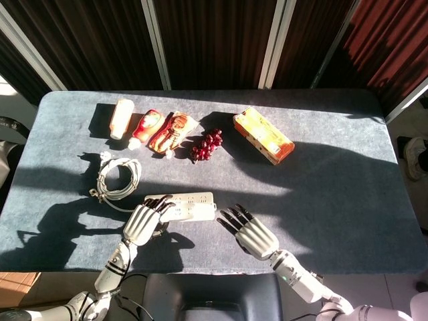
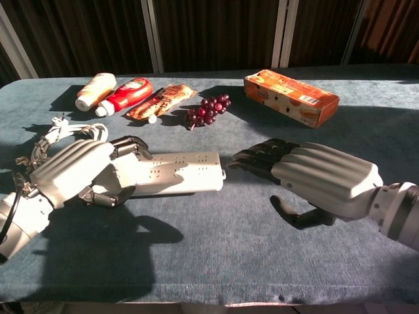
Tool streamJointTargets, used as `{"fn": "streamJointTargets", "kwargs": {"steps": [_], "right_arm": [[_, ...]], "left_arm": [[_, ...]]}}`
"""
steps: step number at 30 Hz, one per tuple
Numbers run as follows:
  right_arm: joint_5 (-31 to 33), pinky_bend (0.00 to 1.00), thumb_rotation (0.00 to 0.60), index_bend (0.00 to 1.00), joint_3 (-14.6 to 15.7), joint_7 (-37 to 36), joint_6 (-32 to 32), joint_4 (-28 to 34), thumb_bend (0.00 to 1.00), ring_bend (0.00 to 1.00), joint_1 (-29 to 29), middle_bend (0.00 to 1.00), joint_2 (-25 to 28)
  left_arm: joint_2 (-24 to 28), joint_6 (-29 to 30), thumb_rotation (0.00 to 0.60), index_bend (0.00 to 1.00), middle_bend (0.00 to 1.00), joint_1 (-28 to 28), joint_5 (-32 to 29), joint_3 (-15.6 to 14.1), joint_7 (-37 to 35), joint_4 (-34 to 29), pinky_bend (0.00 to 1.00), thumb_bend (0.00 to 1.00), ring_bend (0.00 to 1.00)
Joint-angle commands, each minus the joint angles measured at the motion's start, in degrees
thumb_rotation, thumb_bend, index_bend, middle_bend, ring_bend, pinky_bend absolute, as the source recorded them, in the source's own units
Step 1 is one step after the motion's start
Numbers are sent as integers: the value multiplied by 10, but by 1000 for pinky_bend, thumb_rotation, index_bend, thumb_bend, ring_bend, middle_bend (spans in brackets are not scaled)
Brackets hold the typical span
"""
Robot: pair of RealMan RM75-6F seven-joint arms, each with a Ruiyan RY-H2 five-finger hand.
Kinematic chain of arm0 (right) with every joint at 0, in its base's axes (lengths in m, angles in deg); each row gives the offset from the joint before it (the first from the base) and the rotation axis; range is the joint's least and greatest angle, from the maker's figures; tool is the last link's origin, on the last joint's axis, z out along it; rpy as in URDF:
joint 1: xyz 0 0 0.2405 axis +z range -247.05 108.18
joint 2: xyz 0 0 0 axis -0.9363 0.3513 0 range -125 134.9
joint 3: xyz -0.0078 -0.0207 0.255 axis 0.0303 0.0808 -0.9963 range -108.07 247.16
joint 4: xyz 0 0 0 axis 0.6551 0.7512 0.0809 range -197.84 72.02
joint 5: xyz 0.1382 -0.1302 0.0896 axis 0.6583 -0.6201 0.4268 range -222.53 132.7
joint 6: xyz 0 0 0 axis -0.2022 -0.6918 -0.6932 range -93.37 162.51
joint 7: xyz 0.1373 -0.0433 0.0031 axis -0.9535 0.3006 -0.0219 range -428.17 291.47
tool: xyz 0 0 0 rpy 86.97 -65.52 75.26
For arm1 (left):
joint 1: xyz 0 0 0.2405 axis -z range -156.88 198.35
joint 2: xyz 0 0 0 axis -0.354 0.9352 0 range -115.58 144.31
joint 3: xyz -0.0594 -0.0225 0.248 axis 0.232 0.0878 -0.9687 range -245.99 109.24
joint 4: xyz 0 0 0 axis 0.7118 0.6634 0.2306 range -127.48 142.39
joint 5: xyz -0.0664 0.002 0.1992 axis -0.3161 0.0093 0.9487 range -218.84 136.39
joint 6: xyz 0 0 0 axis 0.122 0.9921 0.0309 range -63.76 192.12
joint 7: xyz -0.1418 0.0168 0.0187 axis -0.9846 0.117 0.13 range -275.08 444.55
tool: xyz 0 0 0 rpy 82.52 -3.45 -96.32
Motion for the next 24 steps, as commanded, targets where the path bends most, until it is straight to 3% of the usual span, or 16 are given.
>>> {"fn": "streamJointTargets", "kwargs": {"steps": [1,10,24], "right_arm": [[45,61,600,88,-25,22,-33,-3,793,0,24,146,-23],[114,61,600,89,-45,55,-79,-49,793,0,70,146,-91],[201,59,600,98,-34,158,-92,-71,812,0,101,150,-146]], "left_arm": [[1,0,600,348,395,0,1,-2,4,-2,427,558,355],[-9,-6,600,348,395,1,-1,-6,9,2,427,555,355],[-10,-7,600,349,396,3,-4,-3,-13,2,427,553,355]]}}
